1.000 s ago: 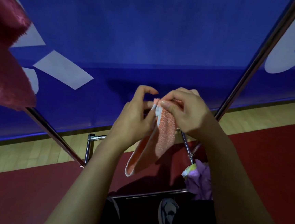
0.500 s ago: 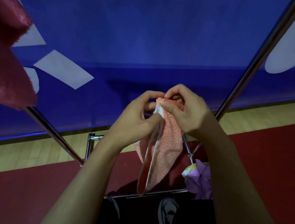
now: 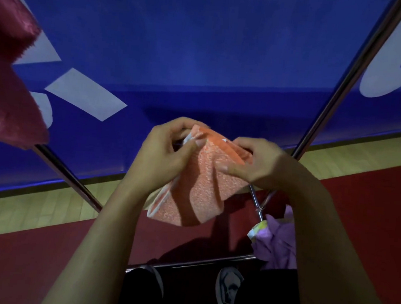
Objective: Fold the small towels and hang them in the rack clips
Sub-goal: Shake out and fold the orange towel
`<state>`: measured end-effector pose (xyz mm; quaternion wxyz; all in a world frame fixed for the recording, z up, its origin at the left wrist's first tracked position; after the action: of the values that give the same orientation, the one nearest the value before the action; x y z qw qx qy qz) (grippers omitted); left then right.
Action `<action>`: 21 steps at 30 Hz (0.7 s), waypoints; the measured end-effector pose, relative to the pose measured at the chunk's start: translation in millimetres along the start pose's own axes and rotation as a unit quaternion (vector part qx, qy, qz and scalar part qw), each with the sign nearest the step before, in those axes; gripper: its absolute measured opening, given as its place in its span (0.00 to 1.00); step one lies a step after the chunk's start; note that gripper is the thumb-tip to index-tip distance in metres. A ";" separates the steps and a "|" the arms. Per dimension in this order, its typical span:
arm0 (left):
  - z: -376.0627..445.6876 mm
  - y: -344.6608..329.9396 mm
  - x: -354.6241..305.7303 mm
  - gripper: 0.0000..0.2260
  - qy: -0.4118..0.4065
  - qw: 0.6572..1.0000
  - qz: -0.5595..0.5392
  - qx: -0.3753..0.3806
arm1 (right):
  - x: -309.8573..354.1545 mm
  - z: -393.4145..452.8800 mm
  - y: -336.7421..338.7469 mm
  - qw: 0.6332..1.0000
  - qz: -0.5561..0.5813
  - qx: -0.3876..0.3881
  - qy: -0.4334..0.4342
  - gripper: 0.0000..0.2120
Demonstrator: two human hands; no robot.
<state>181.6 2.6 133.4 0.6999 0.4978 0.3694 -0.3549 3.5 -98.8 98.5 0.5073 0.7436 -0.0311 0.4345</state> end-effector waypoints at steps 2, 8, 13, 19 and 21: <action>0.0 6.8 2.9 0.07 0.005 1.000 -0.001 -0.009 | -6.1 0.4 -2.3 1.000 -0.010 0.016 0.002 0.10; 1.6 23.5 17.0 0.06 0.037 0.998 -0.012 -0.056 | 1.1 -6.6 13.3 0.993 0.076 -0.057 0.076 0.13; 2.1 33.0 18.2 0.06 0.033 0.994 -0.010 -0.105 | 15.7 -13.0 16.7 0.982 0.137 -0.025 0.128 0.14; 3.4 25.9 16.3 0.07 0.018 0.997 -0.026 -0.070 | 8.7 -2.3 7.8 0.999 0.035 -0.039 0.005 0.22; 2.5 22.4 12.5 0.07 0.003 0.998 -0.020 -0.060 | 1.2 2.9 2.6 0.999 -0.039 -0.028 -0.007 0.14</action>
<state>207.3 4.2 132.8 0.7203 0.4484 0.4022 -0.3441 4.8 -101.8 100.8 0.5447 0.7324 -0.0177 0.4082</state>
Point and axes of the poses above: each hand's wrist, its own z-axis towards the middle knuckle, its own y-axis out of the back of the hand, x = y × z, the point moved 5 cm from there along z, towards the middle knuckle, and after that the axes turned 4 degrees about -y, right-handed, at the moved point
